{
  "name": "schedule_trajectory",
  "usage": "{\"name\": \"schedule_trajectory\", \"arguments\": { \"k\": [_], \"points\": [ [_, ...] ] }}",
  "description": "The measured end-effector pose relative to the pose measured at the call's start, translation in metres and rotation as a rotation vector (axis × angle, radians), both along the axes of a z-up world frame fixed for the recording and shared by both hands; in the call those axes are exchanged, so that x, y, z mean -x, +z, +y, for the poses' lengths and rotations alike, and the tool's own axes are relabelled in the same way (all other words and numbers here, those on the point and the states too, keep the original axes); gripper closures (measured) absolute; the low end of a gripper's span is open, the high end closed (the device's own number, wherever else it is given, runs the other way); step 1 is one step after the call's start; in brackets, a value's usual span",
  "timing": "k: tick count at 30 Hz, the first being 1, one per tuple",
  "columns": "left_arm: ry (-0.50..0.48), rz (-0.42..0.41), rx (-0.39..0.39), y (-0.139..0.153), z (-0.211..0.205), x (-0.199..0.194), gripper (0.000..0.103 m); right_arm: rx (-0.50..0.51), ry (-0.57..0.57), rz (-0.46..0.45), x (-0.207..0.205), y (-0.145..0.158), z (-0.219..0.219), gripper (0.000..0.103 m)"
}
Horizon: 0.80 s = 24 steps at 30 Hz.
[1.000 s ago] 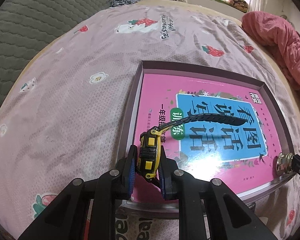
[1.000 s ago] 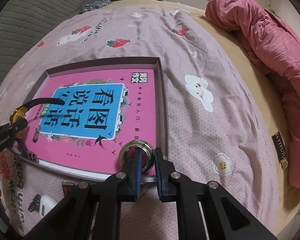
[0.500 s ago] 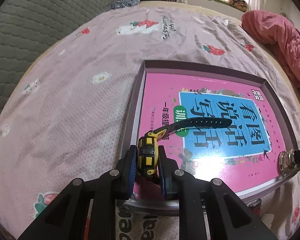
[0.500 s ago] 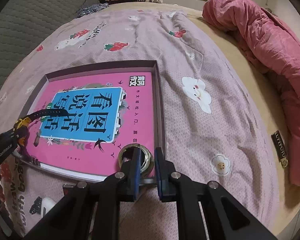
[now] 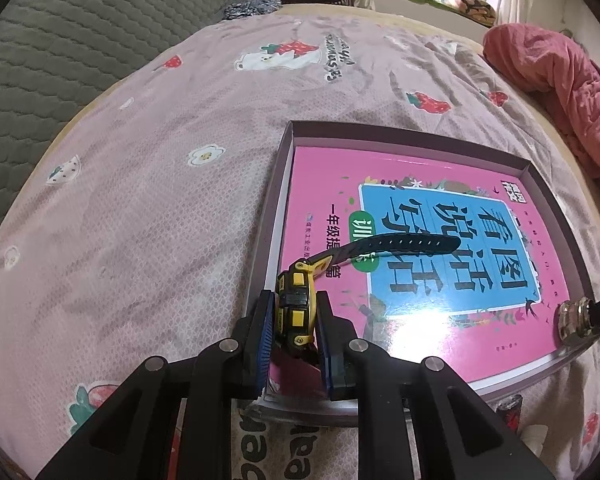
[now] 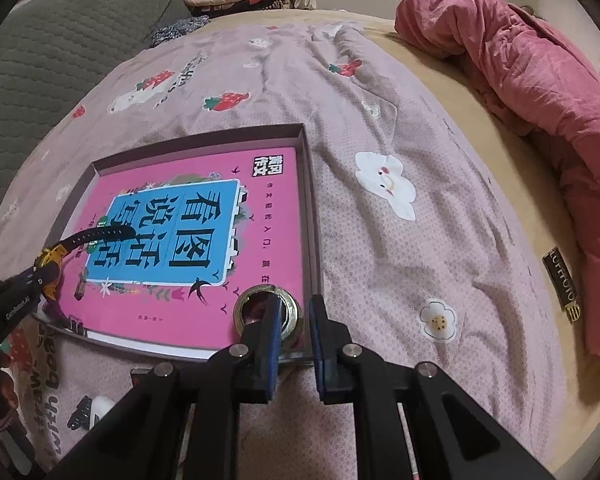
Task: Organize rigid objects
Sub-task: 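Move the watch into the box with left gripper while right gripper carries the lid, then open both grippers to release the watch and brass lid onto the book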
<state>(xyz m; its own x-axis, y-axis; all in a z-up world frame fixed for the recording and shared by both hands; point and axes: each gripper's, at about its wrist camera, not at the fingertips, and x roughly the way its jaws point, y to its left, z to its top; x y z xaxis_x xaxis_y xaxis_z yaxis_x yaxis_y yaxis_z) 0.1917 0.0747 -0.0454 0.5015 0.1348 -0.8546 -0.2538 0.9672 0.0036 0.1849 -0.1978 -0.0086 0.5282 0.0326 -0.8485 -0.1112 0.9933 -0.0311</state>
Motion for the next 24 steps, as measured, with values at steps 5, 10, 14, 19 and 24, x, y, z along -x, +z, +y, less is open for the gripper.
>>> {"name": "schedule_trajectory", "arguments": {
  "k": [5, 10, 14, 19, 24],
  "points": [
    [0.005, -0.005, 0.016, 0.001, 0.001, 0.005, 0.083, -0.035, -0.013, -0.004, 0.004, 0.002, -0.007, 0.089],
    [0.003, -0.003, 0.016, 0.001, 0.001, 0.006, 0.083, -0.051, -0.009, -0.018, 0.009, 0.003, -0.011, 0.089],
    [0.004, -0.004, 0.021, 0.002, 0.002, 0.007, 0.083, -0.059, -0.010, -0.028, 0.015, 0.005, -0.014, 0.089],
    [0.003, -0.006, 0.024, 0.002, 0.002, 0.011, 0.083, -0.085, -0.011, -0.075, 0.029, 0.013, -0.018, 0.088],
    [0.005, -0.010, 0.038, 0.002, 0.003, 0.014, 0.082, -0.099, -0.001, -0.110, 0.042, 0.020, -0.016, 0.067]
  ]
}}
